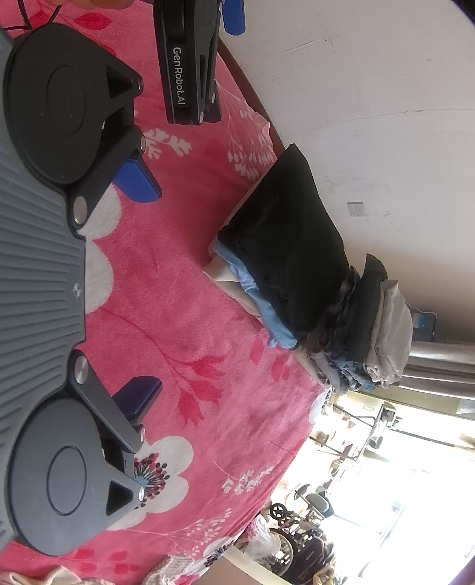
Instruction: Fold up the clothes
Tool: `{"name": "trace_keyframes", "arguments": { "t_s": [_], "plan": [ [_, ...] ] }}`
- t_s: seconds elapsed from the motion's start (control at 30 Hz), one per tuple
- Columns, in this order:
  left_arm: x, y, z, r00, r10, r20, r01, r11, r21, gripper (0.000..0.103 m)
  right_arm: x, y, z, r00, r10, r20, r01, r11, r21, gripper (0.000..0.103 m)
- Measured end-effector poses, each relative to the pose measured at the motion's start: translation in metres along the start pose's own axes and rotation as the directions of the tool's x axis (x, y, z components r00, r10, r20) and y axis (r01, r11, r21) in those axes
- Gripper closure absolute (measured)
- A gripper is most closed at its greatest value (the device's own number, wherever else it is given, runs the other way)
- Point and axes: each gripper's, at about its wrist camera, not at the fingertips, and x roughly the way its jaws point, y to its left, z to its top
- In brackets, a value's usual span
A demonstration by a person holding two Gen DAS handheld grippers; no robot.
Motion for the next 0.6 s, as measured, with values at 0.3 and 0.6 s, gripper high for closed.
{"name": "trace_keyframes", "arguments": {
  "t_s": [0.3,0.6],
  "plan": [
    [-0.0004,0.0008,-0.0009,1.0,-0.001,-0.002,0.001,1.0,-0.003,0.0,0.0003,0.0005,0.0003,1.0,-0.005,0.002,0.005,1.0,0.006,0.0],
    [0.0009,0.0019,-0.0004,1.0,0.0,-0.003,0.0,1.0,-0.006,0.0,0.0013,-0.0006,-0.001,1.0,-0.006,-0.001,0.006,1.0,0.014,0.0]
  ]
}}
